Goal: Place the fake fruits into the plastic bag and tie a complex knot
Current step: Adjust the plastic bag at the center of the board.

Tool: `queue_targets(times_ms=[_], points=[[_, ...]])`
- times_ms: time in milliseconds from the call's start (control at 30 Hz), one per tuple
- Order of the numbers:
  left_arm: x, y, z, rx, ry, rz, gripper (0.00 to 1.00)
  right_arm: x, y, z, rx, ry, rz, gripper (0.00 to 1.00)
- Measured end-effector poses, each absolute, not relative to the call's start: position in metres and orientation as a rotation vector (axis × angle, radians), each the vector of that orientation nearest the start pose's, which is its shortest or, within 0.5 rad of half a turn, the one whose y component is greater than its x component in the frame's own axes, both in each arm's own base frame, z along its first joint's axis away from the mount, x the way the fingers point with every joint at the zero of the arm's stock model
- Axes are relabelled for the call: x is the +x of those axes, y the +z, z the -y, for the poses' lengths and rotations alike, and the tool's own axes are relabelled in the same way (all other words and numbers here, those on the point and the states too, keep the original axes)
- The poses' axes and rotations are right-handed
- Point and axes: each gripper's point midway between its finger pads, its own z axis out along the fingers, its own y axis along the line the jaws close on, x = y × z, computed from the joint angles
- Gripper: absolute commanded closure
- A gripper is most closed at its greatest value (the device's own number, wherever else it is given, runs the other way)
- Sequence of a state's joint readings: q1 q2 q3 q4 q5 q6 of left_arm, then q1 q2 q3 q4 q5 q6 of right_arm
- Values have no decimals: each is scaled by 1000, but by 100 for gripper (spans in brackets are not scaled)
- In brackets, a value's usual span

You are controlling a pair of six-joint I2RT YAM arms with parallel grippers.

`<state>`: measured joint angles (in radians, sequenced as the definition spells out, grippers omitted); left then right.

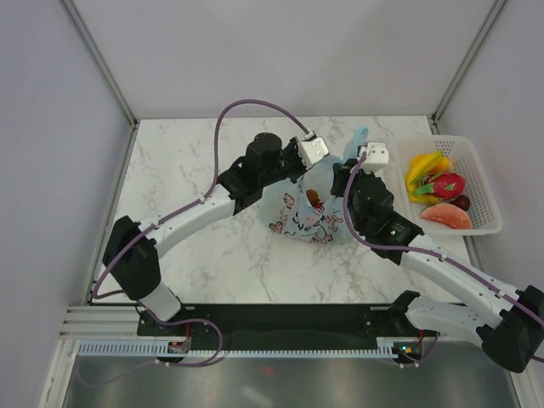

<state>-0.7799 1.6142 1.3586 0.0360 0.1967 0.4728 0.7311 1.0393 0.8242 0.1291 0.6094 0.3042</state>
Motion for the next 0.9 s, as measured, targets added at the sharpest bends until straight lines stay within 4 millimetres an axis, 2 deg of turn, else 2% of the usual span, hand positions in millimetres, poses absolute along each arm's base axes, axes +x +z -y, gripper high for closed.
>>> queue_targets(times_ms=[267,400,667,767,900], points=[[363,295,381,1006,-175,-1231,80,327,287,-167,170,288,-1649,100],[365,310,382,931,-87,-1164,64,327,287,-167,189,295,-1649,100],[370,321,369,850,4,-1128,61,326,290,-169,212,327,-1638,100],[371,324,365,831,35,-1117,65,326,291,-170,219,338,-1635,100],[370,318,364,838,72,-1111,98,326,292,-171,225,338,-1637,100]])
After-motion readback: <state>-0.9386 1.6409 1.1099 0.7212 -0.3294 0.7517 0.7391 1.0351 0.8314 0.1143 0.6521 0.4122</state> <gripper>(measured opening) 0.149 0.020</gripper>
